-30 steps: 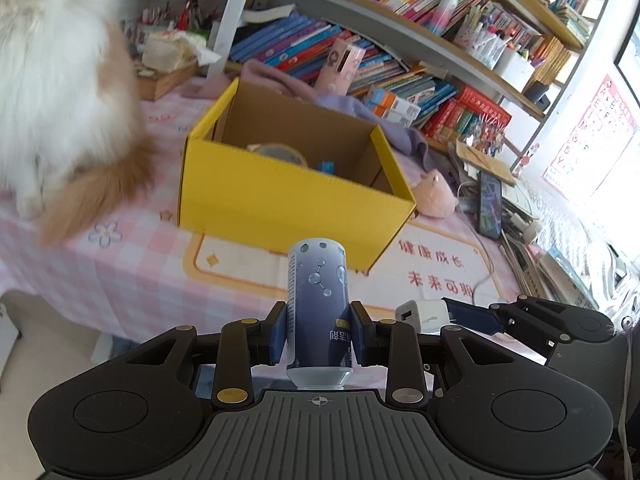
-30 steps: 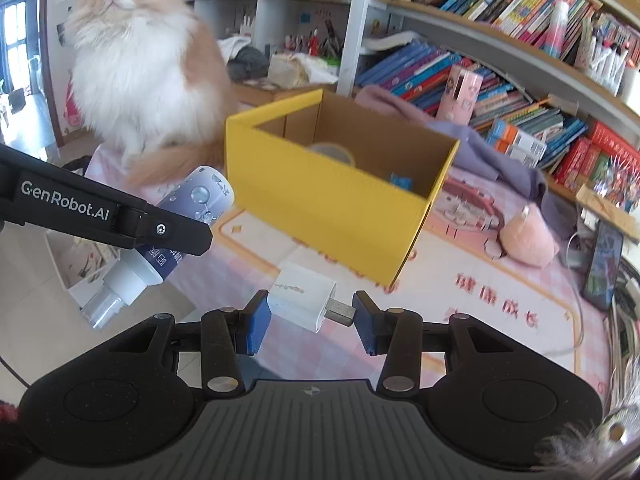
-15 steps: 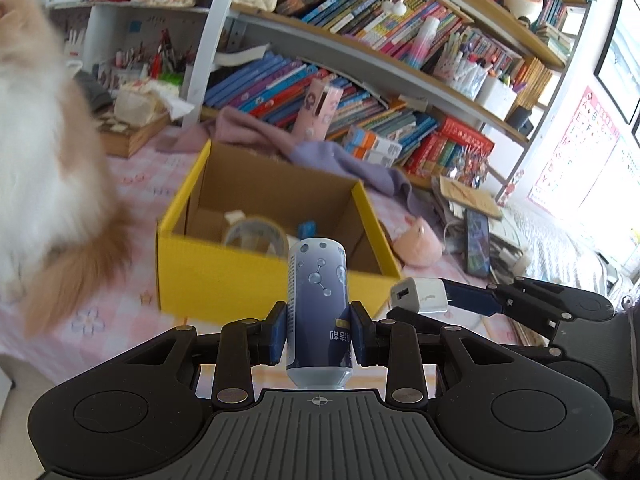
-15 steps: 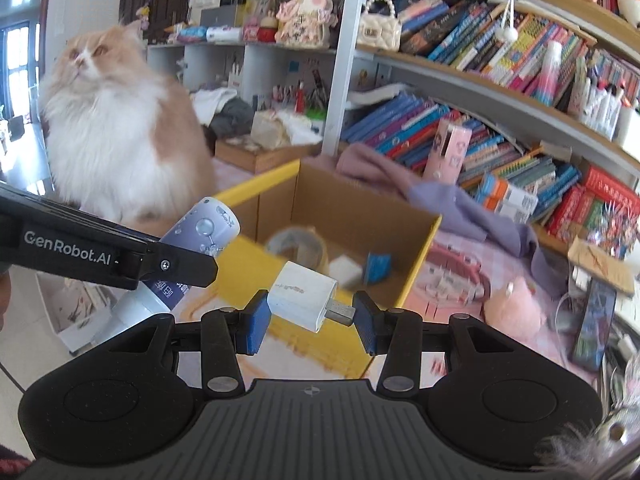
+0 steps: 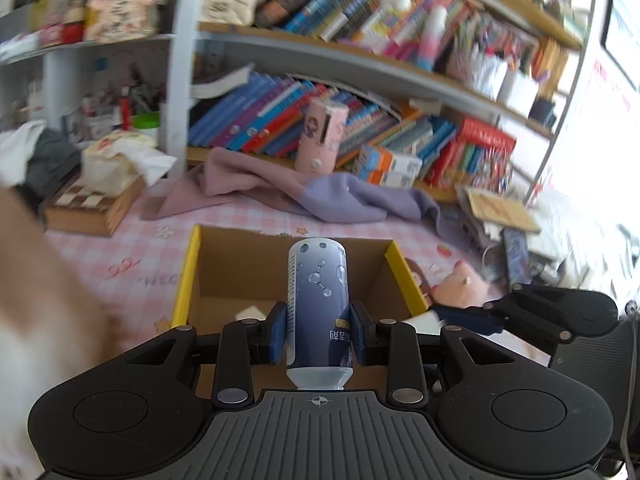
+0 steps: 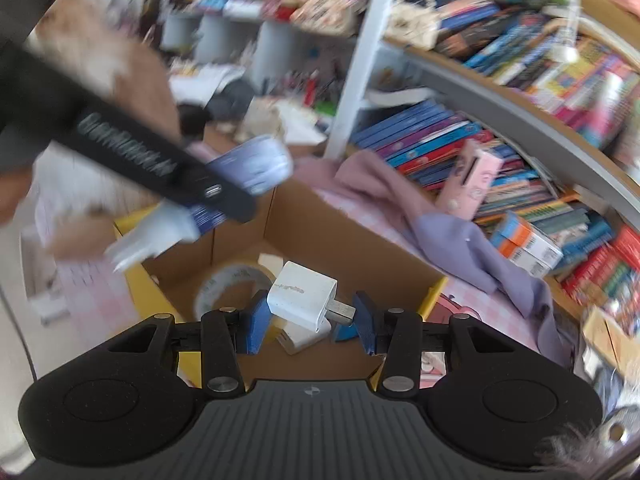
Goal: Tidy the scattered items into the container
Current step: 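Open the left tool over the box while the right tool releases the plug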
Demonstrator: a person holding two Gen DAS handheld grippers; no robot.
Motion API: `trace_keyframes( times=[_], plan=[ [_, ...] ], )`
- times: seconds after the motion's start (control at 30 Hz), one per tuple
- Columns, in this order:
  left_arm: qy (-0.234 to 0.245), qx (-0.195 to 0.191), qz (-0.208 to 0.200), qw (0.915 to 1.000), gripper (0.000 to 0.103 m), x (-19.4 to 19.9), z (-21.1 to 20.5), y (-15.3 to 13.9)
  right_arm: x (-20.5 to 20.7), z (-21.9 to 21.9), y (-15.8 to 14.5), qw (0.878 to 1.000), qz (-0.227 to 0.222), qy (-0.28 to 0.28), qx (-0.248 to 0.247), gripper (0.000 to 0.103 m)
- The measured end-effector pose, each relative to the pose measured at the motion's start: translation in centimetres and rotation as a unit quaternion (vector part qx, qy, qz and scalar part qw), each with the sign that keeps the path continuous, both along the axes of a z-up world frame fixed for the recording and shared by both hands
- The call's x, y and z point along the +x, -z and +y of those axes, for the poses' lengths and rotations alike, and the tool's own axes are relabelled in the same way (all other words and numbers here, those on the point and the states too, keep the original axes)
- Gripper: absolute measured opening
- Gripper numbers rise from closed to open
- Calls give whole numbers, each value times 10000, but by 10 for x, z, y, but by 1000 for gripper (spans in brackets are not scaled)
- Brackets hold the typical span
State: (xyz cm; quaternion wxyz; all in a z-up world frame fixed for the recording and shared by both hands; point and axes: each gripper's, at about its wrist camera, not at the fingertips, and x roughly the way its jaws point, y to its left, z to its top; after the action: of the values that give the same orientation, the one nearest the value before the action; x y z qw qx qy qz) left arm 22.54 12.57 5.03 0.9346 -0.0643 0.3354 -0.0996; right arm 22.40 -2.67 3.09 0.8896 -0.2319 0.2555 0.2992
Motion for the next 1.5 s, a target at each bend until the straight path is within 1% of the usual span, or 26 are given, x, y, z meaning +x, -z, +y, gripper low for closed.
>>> trace_keyframes(
  times=[0.07, 0.17, 0.47, 0.63, 0.8, 0.93, 1.1, 1.2, 1.33, 1.37, 1.4, 1.43, 1.47, 1.5],
  plan=[
    [152, 188, 123, 9996, 31, 21, -5, 4, 13, 6, 8, 9994, 35, -200, -283, 42],
    [335, 467, 337, 9978, 31, 47, -14, 15, 29, 12, 19, 9977, 145, -390, -537, 43],
    [678, 836, 976, 9894, 31, 99, -23, 48, 58, 22, 46, 9873, 431, -972, -1181, 43],
    [905, 1175, 1359, 9796, 31, 126, -24, 62, 71, 28, 55, 9787, 530, -1336, -1468, 43],
    [1240, 1585, 1661, 9654, 31, 147, -35, 76, 83, 32, 67, 9717, 711, -1458, -1715, 43],
    [1358, 1738, 1813, 9584, 31, 156, -41, 86, 87, 35, 72, 9683, 817, -1543, -1784, 43],
    [1403, 1817, 1997, 9526, 31, 162, -44, 100, 93, 34, 75, 9686, 960, -1526, -1712, 43],
    [1421, 1868, 2049, 9502, 30, 163, -46, 104, 96, 33, 75, 9691, 1011, -1526, -1651, 43],
    [1399, 1889, 2073, 9496, 31, 164, -46, 107, 97, 32, 74, 9692, 1051, -1545, -1603, 43],
    [1390, 1897, 2031, 9505, 34, 163, -46, 106, 98, 32, 74, 9693, 1059, -1551, -1585, 43],
    [1375, 1930, 1975, 9512, 35, 162, -46, 104, 98, 31, 73, 9695, 1067, -1567, -1552, 43],
    [1370, 1960, 1928, 9517, 38, 162, -47, 103, 98, 31, 72, 9700, 1061, -1576, -1516, 46],
    [1361, 1982, 1883, 9522, 46, 161, -47, 101, 98, 30, 71, 9704, 1038, -1583, -1500, 48],
    [1334, 2005, 1818, 9534, 51, 159, -47, 98, 98, 30, 70, 9711, 1008, -1582, -1473, 51]
  ],
)
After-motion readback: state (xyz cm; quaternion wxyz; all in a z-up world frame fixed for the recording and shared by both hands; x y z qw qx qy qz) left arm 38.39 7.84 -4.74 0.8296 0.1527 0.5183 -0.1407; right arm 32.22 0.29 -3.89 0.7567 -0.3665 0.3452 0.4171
